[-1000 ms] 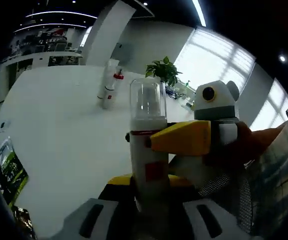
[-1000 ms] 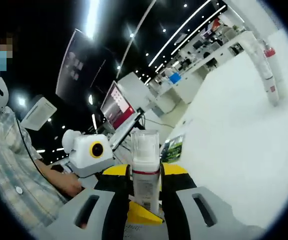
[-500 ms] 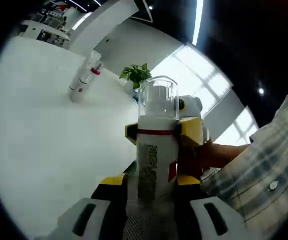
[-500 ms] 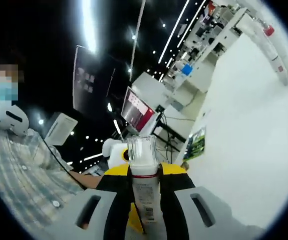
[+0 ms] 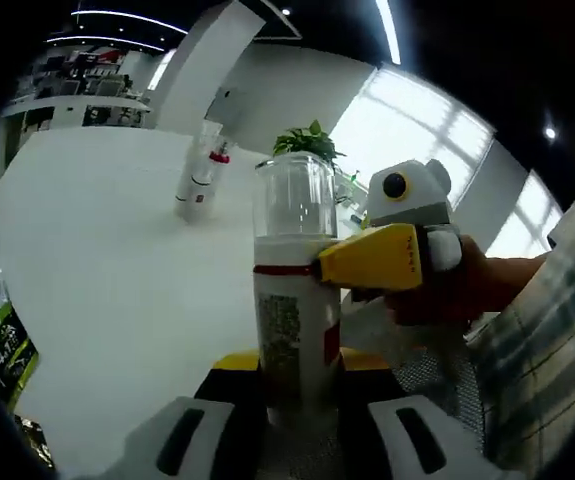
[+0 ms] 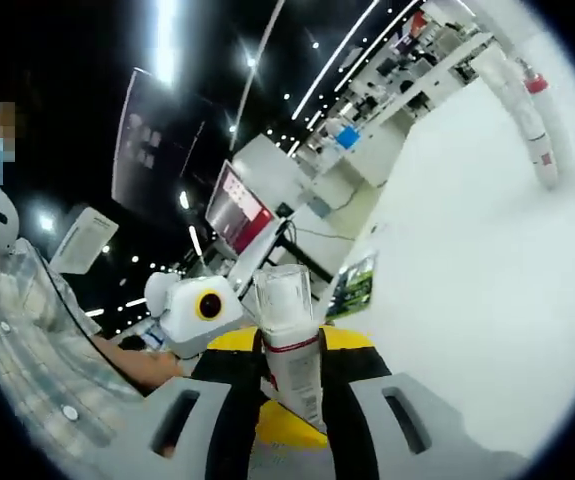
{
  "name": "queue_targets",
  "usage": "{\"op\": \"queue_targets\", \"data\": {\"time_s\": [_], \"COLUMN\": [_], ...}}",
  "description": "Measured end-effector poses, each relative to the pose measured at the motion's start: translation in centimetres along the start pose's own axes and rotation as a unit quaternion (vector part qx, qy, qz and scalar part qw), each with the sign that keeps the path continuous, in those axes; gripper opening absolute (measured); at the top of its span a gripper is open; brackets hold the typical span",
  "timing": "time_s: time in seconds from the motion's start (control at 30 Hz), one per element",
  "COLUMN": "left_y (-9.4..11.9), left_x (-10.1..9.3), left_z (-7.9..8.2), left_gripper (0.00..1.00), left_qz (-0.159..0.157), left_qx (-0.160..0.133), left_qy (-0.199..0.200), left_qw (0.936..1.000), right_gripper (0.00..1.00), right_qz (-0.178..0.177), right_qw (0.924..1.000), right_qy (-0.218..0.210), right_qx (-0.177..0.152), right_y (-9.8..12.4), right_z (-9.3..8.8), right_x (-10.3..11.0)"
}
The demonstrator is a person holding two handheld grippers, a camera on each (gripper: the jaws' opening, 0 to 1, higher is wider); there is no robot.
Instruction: Arrange the skincare products in the storage area until every visible bottle or jar stands upright without overlapping.
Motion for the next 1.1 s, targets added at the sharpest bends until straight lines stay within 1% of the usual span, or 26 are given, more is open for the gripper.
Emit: {"op": "queue_targets", "data": {"time_s": [0.03,0.07,0.17,0.2,0.23,0.3,0.33,0.4,0.43,0.5,0.53,0.6,0.63,0.7,0.77,0.8,0.87,0.9,0.93,0.97,1.03,1.1], "left_y": [0.0,0.0,-0.1,0.0,0.0,-0.1,-0.3,-0.3,-0.3,-0.3,-0.4,-0.3,-0.3,-0.3,-0.6,-0.8,-1.0,-1.0,-0.9,-0.9,-0.9,-1.1], "left_x": [0.0,0.1,0.4,0.6,0.7,0.6,0.4,0.5,0.3,0.1,0.1,0.0,-0.1,-0.5,-0.7,-0.8,-1.0,-1.0,-0.9,-0.9,-1.0,-0.9], "left_z": [0.0,-0.1,0.0,0.0,-0.1,0.0,-0.3,-0.3,-0.2,-0.3,-0.2,0.0,0.1,0.3,0.6,0.6,0.4,0.4,0.3,0.2,0.0,0.0], "left_gripper": [0.25,0.25,0.26,0.26,0.25,0.25,0.25,0.25,0.25,0.25,0.25,0.26,0.26,0.26,0.26,0.26,0.26,0.26,0.26,0.26,0.26,0.26], "left_qz": [0.005,0.021,0.044,0.061,0.066,0.076,0.093,0.085,0.081,0.079,0.081,0.097,0.097,0.094,0.097,0.099,0.100,0.106,0.121,0.124,0.127,0.131], "left_qx": [0.002,0.002,0.002,0.003,0.004,0.003,0.014,0.016,0.014,0.012,0.011,0.004,-0.001,-0.017,-0.021,-0.023,-0.017,-0.015,-0.012,-0.010,-0.004,0.002], "left_qy": [-0.002,-0.010,-0.015,-0.017,-0.016,-0.021,-0.046,-0.045,-0.049,-0.062,-0.073,-0.111,-0.128,-0.134,-0.142,-0.149,-0.160,-0.167,-0.189,-0.197,-0.199,-0.208], "left_qw": [1.0000,0.9997,0.9989,0.9980,0.9976,0.9969,0.9945,0.9952,0.9954,0.9949,0.9939,0.9891,0.9871,0.9864,0.9849,0.9835,0.9819,0.9801,0.9745,0.9726,0.9718,0.9694], "right_gripper": [0.21,0.21,0.22,0.22,0.22,0.21,0.22,0.21,0.21,0.21,0.20,0.20,0.20,0.20,0.20,0.20,0.20,0.20,0.20,0.20,0.20,0.20], "right_qz": [-0.015,-0.026,-0.057,-0.078,-0.090,-0.109,-0.123,-0.122,-0.121,-0.115,-0.113,-0.106,-0.105,-0.103,-0.094,-0.090,-0.084,-0.084,-0.084,-0.085,-0.089,-0.095], "right_qw": [0.9999,0.9996,0.9983,0.9968,0.9958,0.9939,0.9916,0.9922,0.9924,0.9930,0.9932,0.9938,0.9939,0.9936,0.9922,0.9918,0.9914,0.9911,0.9912,0.9914,0.9916,0.9914], "right_qy": [0.003,0.006,0.013,0.012,0.011,0.016,0.035,0.023,0.023,0.027,0.029,0.032,0.033,0.047,0.082,0.090,0.101,0.103,0.102,0.099,0.093,0.090], "right_qx": [0.003,0.001,-0.001,-0.006,-0.008,0.002,0.013,0.004,-0.001,-0.002,0.000,0.004,0.004,-0.001,-0.004,-0.003,0.004,0.005,0.005,0.004,-0.003,-0.007], "right_y": [-0.3,-0.4,-0.9,-1.0,-1.0,-1.2,-1.1,-0.7,-0.4,-0.2,-0.1,0.1,0.2,0.6,1.1,1.2,1.7,1.9,2.2,2.3,2.5,2.7], "right_z": [-0.1,-0.1,-0.4,-0.5,-0.6,-1.0,-1.3,-1.4,-1.4,-1.3,-1.3,-1.0,-0.8,-0.3,0.0,0.1,0.2,0.3,0.4,0.6,0.9,1.2], "right_x": [0.2,0.3,0.5,0.4,0.4,0.3,0.5,0.5,0.5,0.5,0.5,0.5,0.5,0.9,1.0,0.9,0.7,0.5,0.1,-0.2,-0.8,-1.3]}}
Point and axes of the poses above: the point that each gripper's makers call its tool centre point, and the gripper's own axes: y roughly backward along the fingers, x roughly to its left, z roughly out of its top, the point moved 9 cm from there along y, roughly backward along the fingers, and after that the axes turned 7 degrees about y, right-handed, at the moved point
